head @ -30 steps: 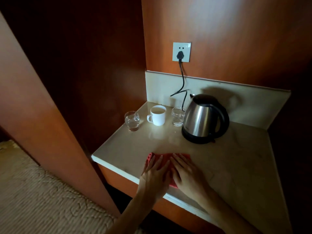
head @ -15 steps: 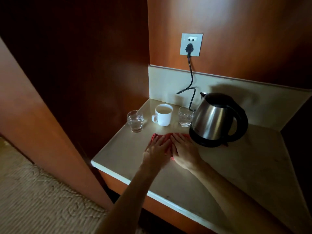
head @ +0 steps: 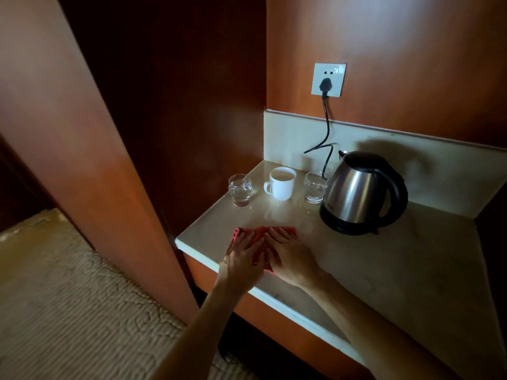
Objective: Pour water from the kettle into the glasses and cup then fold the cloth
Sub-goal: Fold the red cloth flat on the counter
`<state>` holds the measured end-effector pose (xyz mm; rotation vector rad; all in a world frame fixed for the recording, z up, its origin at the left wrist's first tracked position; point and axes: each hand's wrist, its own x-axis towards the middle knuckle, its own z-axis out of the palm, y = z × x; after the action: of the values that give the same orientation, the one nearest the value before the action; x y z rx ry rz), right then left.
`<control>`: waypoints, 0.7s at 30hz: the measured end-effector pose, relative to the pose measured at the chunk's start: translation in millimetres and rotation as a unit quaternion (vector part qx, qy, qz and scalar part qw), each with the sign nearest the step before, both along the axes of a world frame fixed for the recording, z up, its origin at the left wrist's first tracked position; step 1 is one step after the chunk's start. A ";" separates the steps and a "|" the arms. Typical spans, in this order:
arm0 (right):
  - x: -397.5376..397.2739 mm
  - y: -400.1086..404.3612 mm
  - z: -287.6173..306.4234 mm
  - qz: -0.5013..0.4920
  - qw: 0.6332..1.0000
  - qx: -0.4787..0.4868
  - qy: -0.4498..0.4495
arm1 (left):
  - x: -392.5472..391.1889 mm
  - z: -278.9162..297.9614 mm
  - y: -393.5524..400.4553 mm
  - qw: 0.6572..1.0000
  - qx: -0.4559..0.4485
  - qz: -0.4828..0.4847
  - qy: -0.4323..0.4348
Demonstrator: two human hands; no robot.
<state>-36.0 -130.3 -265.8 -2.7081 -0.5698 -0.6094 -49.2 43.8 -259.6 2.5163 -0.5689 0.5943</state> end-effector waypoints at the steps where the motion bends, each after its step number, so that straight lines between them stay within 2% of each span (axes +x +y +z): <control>1: -10.5 -2.6 -1.6 0.003 1.000 0.007 -0.005 | -10.7 0.5 -0.7 1.000 0.012 -0.004 0.002; 6: -54.1 2.1 -7.1 -0.019 0.999 0.020 -0.034 | -43.8 7.7 6.4 1.000 0.021 -0.017 0.004; 12: -37.1 55.2 -8.0 -0.045 0.998 0.037 -0.004 | -11.9 25.2 62.0 0.994 0.052 -0.097 0.018; 16: -9.3 94.4 -0.4 -0.044 0.999 0.018 0.019 | 21.2 28.3 99.6 0.991 0.093 -0.069 0.074; 19: 13.7 116.0 2.5 -0.048 0.999 0.002 0.020 | 43.8 33.4 114.6 0.991 0.117 -0.059 0.023; 21: 26.7 127.4 3.1 -0.057 0.998 -0.003 0.029 | 56.6 35.4 121.9 0.993 0.104 -0.044 0.041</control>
<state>-9.3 -3.0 -262.7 -2.7692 -0.4052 -0.5570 7.4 165.7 -224.2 2.6773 -0.7409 0.4144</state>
